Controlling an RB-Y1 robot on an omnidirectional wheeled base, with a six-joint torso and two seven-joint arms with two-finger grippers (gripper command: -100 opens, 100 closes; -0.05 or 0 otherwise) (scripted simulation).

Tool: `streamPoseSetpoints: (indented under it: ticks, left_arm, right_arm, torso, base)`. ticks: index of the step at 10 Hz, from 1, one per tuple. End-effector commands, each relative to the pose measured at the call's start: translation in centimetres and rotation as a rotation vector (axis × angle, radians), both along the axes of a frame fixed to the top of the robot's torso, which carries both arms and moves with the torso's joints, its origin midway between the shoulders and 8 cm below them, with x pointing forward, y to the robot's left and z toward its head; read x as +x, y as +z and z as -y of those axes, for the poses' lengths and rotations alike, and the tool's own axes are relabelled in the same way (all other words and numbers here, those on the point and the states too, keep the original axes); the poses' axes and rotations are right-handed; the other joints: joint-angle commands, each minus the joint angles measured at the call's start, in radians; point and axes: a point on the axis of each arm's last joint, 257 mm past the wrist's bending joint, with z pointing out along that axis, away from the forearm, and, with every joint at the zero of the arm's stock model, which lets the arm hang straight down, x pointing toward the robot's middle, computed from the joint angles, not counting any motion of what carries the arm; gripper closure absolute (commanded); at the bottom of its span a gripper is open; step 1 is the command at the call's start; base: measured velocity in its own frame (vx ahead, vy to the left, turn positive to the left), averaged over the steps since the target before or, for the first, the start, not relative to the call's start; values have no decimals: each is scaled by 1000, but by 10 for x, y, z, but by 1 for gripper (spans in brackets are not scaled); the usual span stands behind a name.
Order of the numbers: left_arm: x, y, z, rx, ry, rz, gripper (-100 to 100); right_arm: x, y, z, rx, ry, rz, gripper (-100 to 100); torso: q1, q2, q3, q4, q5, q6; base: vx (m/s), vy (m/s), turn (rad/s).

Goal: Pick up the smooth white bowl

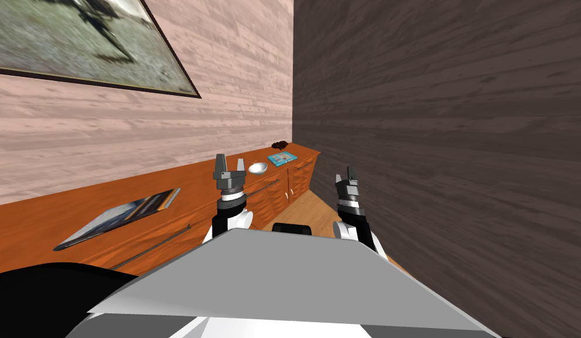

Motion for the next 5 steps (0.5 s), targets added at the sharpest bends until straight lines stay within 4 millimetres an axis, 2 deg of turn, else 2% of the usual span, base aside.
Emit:
streamPoseSetpoints:
  ticks: [1, 5]
  left_arm:
    - [8, 0, 4, 9, -23, -21, -100]
    - [29, -3, 10, 15, -68, -79, -100]
  right_arm:
    - [0, 0, 0, 0, 0, 0, 0]
    - [0, 0, 0, 0, 0, 0, 0]
  torso:
    - [0, 0, 0, 0, 0, 0]
    - [0, 1, 0, 0, 0, 0]
  base:
    - [-13, -13, 40]
    - [-14, -10, 30]
